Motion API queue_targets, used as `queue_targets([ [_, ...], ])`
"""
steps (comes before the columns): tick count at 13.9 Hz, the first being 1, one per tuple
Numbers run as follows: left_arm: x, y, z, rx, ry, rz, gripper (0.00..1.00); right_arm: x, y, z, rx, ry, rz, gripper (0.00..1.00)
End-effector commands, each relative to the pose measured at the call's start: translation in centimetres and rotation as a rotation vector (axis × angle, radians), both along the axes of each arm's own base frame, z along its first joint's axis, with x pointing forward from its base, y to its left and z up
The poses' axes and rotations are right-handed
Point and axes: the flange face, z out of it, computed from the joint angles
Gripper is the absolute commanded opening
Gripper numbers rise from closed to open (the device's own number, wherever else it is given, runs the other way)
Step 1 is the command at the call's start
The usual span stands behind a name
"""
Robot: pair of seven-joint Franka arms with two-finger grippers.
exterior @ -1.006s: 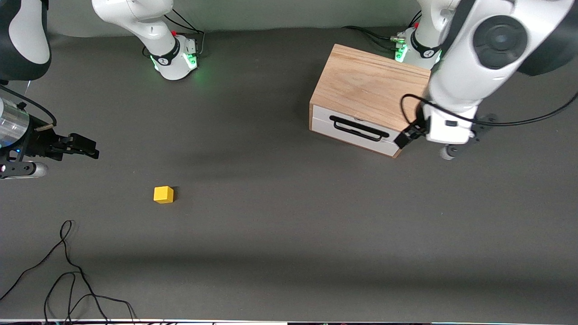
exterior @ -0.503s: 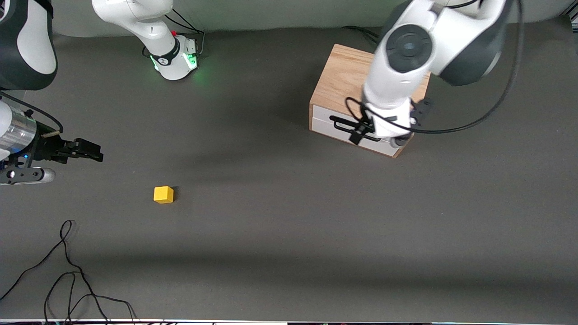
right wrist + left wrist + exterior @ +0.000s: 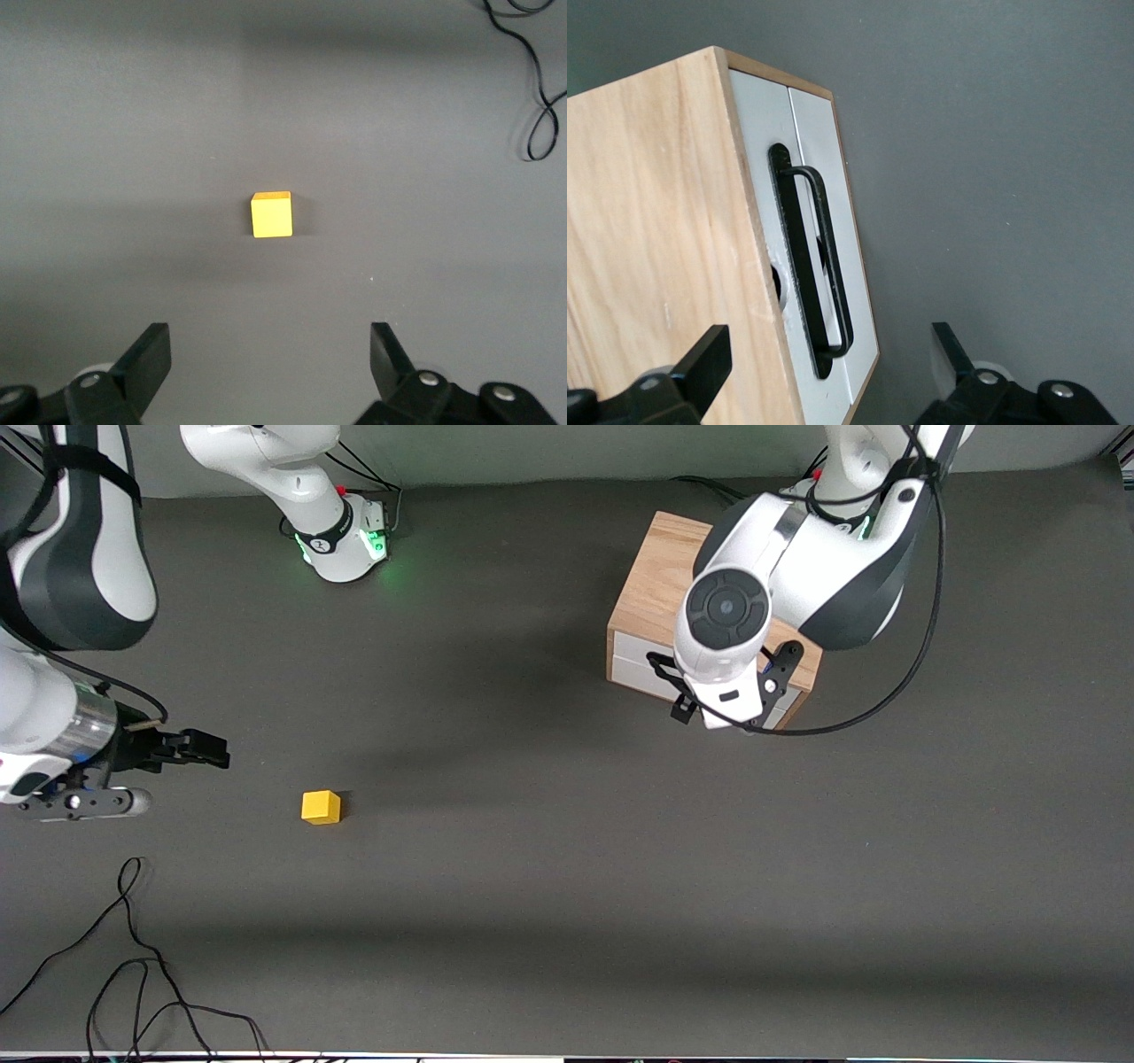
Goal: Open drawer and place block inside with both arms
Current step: 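Hook the drawer handle with the left gripper while the right gripper descends to the cube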
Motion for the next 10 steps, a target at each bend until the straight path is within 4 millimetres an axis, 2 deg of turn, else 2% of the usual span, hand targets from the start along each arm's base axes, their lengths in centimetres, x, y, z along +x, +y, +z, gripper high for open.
queue_targets([
  [1,0.2,0.0,-4.1,0.041,0.052,0.017,1.0,0.1,1.1,-1.9,-0.006,-0.011,0.034,1.0],
  [3,-0.1,0.0,-6.3,0.043,0.053,0.015,1.0,0.2,0.8,-2.7,-0.001,-0.016,0.027,1.0],
  [6,-0.6,-0.3,-8.4,0.048,0.051,0.025,1.0,-0.1,0.7,-4.7,0.003,-0.058,0.027,1.0],
  [10,-0.4,-0.7,-10.7,0.062,0.051,0.052,1.0,-0.9,0.6,-5.8,0.009,-0.109,0.027,1.0],
])
